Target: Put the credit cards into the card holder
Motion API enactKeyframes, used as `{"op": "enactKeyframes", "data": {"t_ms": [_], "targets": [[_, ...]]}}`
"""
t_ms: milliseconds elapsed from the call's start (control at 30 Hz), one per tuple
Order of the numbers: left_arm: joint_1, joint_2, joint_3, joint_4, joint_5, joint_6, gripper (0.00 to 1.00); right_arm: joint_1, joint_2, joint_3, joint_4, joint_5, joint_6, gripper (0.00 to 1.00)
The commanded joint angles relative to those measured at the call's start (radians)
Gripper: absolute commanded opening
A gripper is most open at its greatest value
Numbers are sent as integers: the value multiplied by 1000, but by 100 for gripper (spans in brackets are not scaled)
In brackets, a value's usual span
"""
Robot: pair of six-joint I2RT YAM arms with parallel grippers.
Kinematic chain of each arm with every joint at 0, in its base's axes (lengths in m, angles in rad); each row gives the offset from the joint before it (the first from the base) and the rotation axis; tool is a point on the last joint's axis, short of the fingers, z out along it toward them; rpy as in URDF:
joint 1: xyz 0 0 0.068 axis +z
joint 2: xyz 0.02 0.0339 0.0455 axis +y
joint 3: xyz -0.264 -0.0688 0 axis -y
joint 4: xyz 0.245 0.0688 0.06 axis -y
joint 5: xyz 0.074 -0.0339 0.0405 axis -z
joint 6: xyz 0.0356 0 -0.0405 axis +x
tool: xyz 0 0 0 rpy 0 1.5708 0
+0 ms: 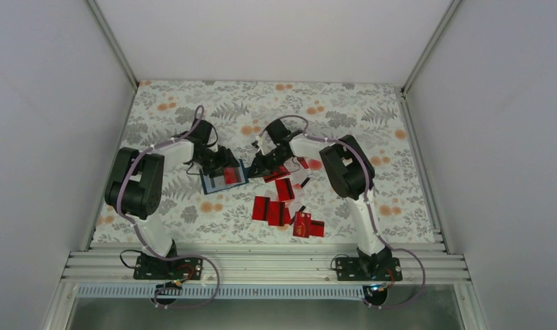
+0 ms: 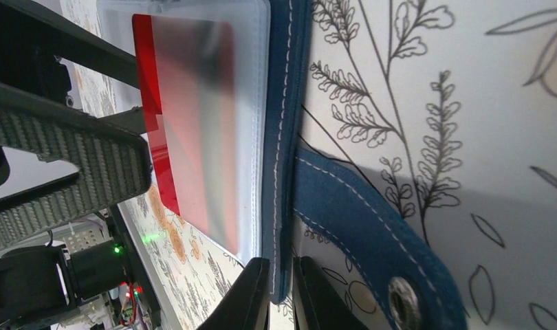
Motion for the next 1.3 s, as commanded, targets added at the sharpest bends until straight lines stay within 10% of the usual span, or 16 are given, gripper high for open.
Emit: {"op": "enactKeyframes", "data": {"t_ms": [0,733,1000,1267], "targets": [[-28,65,27,-134,-143,-62,61,27,12,-31,7,74,23,10],[-142,182,176,-249,-236,-295,69,28,38,12,51,43,77,9],[-153,124,221,-323,-329,-253,99,22,2,18,6,70,54,9],[-153,56,202,-350,-337,-209,100,9,-48,46,-52,103,29,9]]}}
